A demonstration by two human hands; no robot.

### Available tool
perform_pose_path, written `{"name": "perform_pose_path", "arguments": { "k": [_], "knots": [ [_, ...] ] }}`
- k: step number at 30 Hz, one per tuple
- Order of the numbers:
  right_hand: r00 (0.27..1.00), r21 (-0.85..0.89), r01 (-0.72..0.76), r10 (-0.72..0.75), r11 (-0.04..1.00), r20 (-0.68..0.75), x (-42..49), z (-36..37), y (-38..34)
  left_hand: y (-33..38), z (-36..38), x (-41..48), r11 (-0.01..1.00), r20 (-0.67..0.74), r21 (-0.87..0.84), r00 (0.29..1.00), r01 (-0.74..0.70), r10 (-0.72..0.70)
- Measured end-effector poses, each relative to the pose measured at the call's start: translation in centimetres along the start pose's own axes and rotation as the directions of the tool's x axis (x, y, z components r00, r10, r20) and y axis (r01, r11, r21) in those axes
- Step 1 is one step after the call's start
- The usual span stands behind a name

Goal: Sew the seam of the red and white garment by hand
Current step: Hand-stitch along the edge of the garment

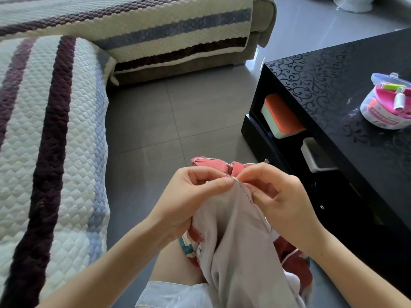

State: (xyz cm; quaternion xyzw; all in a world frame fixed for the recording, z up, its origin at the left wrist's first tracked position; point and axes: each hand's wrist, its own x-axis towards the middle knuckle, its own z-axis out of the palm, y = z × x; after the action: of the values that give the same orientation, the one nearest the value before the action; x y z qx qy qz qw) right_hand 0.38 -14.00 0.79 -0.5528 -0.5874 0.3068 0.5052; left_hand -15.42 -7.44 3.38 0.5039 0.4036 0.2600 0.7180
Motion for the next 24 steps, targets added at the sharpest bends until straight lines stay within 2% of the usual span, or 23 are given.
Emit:
{"name": "perform_pose_path", "arguments": {
  "k": [3,6,9,12,15,18,21,24],
  "knots": [
    [0.999,0.046,-0.033,0.034,0.998,-0.027,-0.1,0.1,-0.2,0.2,0.0,0.1,0.998,0.002,-0.047,0.999,0.032,-0.032],
    [0.998,0.113,-0.061,0.059,0.992,0.019,-0.3,0.2,-0.7,0.1,0.0,0.2,0.998,0.028,-0.050,0.999,0.027,-0.025],
    [0.999,-0.040,0.044,-0.044,0.998,0.009,-0.4,0.5,-0.5,0.1,0.0,0.2,1.000,0.061,-0.011,0.998,0.008,-0.007],
    [0.984,-0.194,0.128,-0.148,0.973,-0.095,-0.5,0.9,-0.7,0.2,-0.1,0.2,0.999,0.088,-0.038,0.996,0.004,-0.001],
    [0.914,-0.434,0.228,-0.346,0.872,-0.214,-0.4,1.2,-1.1,0.3,0.0,0.1,0.998,0.122,-0.066,0.992,0.018,-0.010],
    [0.831,-0.608,0.350,-0.536,0.713,-0.149,0.0,1.3,-1.2,0.2,0.1,0.1,0.992,0.109,-0.105,0.992,0.073,-0.062],
    [0.764,-0.637,0.472,-0.643,0.610,-0.049,0.0,1.3,-1.2,-0.2,0.4,0.2,0.990,0.048,-0.073,0.992,0.117,-0.114],
    [0.747,-0.570,0.540,-0.664,0.620,-0.014,0.0,1.2,-1.8,-0.5,0.7,0.0,0.995,0.014,-0.017,0.995,0.101,-0.101]
  ]
}}
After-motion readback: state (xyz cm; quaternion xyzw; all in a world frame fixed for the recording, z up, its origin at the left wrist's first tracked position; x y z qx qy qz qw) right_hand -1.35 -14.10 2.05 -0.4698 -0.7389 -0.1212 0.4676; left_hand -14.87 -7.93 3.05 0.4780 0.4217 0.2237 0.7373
